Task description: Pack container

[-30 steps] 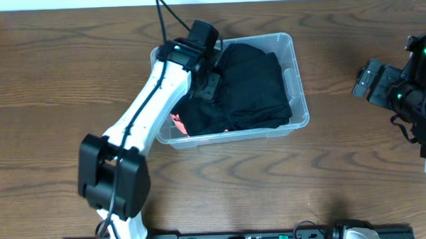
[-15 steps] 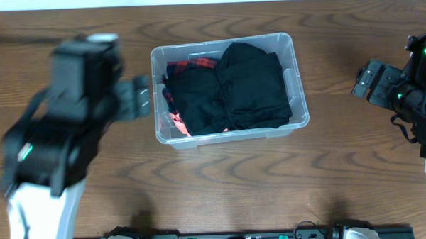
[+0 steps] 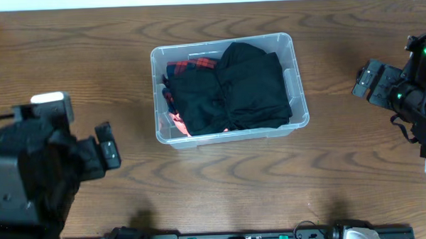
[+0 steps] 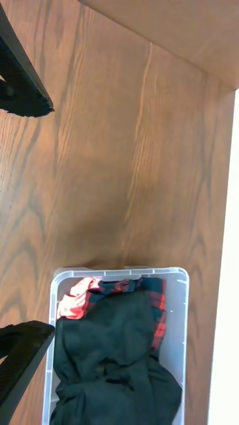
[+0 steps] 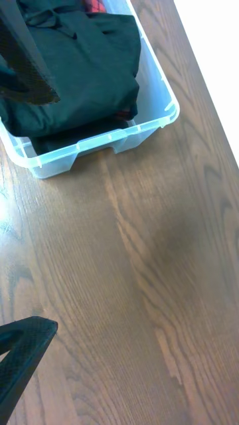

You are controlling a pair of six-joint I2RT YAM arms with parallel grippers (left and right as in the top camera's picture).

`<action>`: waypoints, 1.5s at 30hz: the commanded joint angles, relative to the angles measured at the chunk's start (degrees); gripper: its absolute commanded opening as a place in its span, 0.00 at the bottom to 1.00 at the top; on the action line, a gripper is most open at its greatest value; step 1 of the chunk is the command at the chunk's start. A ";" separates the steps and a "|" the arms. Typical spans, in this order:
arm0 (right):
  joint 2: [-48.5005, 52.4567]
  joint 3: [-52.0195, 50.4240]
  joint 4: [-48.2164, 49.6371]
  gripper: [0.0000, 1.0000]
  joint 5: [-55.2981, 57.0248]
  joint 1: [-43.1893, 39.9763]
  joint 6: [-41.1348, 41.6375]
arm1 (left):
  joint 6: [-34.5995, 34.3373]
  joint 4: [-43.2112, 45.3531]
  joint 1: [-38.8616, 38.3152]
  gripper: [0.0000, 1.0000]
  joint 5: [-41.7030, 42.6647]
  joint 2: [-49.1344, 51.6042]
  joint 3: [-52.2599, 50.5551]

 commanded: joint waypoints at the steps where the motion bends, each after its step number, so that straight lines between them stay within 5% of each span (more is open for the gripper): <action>1: 0.02 0.42 -0.07 0.99 0.17 -0.31 -0.24 | -0.52 -1.40 0.37 0.98 -0.33 -0.33 0.04; 9: 0.02 0.42 -0.07 0.99 0.20 -0.31 -0.24 | -0.07 -6.84 0.31 0.98 -0.52 -0.33 -0.35; 17: 0.02 0.42 -0.07 0.99 0.20 -0.31 -0.24 | 1.92 4.28 3.52 0.98 0.87 -4.61 -6.58; 22: 0.02 0.42 -0.07 0.99 0.20 -0.31 -0.24 | 9.33 14.73 8.26 0.98 8.70 -10.45 -18.21; 31: 0.02 0.42 -0.07 0.99 0.20 -0.31 -0.24 | 9.38 29.68 11.50 0.98 11.87 -24.74 -43.41; 45: 0.02 0.42 -0.07 0.99 0.20 -0.31 -0.24 | 8.96 34.16 10.95 0.98 12.87 -48.59 -68.06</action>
